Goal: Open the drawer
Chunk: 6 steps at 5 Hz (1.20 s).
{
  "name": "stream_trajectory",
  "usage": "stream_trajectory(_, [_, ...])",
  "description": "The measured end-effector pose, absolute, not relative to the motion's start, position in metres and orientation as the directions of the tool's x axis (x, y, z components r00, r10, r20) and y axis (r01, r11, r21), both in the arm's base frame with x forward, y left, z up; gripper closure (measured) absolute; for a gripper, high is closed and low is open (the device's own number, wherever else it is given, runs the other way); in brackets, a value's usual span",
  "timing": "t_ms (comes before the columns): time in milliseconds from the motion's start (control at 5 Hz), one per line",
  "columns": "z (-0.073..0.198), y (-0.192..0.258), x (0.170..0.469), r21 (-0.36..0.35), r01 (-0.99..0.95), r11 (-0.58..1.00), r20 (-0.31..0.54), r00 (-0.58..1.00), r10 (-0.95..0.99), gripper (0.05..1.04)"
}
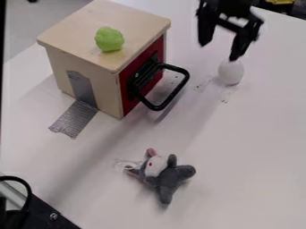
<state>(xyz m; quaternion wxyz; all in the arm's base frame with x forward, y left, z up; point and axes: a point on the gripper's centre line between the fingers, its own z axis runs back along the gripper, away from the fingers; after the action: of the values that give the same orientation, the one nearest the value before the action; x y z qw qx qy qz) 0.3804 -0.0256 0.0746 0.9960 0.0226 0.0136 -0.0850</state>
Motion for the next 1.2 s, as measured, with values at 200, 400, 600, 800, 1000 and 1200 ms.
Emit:
stream_trajectory(200, [0.075,-0.019,0.359,0.074,0.159,0.985,-0.03,0.987,-0.157,0.085])
stream_trajectory(400, [0.064,-0.014,0.341,0.105,0.151,0.983,-0.056,0.988,-0.146,0.085])
stream_trajectory(600, [0.042,-0.009,0.325,0.152,0.132,0.98,-0.079,0.989,-0.121,0.085])
stream_trajectory(800, [0.026,-0.006,0.318,0.173,0.118,0.978,-0.105,0.989,-0.101,0.085])
stream_trajectory(1000, [0.008,-0.004,0.313,0.181,0.123,0.976,-0.173,0.981,-0.092,0.121])
stream_trajectory(1200, [0.008,-0.005,0.313,0.175,0.119,0.977,-0.175,0.981,-0.088,0.391])
